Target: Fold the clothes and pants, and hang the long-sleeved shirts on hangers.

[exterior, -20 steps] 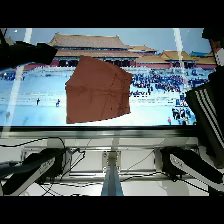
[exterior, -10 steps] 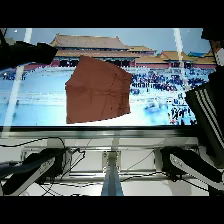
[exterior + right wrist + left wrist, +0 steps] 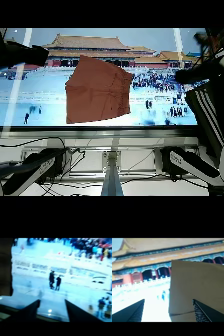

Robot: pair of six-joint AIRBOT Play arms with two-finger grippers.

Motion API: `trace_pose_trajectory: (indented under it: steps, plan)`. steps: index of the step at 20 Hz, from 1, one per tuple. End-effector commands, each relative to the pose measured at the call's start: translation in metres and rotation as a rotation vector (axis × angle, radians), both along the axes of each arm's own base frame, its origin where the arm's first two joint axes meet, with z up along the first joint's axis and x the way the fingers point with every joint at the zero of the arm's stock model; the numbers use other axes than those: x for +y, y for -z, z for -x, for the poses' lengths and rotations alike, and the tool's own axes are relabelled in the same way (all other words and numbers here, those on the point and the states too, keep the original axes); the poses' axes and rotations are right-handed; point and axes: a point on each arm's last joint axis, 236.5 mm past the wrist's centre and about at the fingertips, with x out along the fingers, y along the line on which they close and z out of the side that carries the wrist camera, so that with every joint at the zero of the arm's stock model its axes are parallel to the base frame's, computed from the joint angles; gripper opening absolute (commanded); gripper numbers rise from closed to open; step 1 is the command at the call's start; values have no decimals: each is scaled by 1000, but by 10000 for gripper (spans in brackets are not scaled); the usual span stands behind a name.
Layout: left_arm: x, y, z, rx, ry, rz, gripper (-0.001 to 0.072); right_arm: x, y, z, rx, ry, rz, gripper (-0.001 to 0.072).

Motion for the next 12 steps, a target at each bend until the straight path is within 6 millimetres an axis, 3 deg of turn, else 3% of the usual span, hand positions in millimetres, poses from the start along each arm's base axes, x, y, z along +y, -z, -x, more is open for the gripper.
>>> trace_pose_trajectory:
  steps: [1,3,5,6,8,10,12]
  plan:
    - [47,10,5,43,-123,-163,685,69,68,27,137,134,-349,667]
    - [61,22,16,113,-153,-217,667,86,108,48,227,146,-348,662]
    - [78,47,31,212,-182,-271,375,105,133,63,310,117,-343,660]
    - [86,66,41,275,-199,-270,339,116,140,66,340,108,-355,660]
    - [93,118,69,444,-213,-229,358,140,151,68,363,85,-387,656]
    - [81,175,102,610,-166,-128,366,156,156,68,379,70,-403,601]
    - [50,213,126,706,-119,61,510,167,159,67,388,42,-402,600]
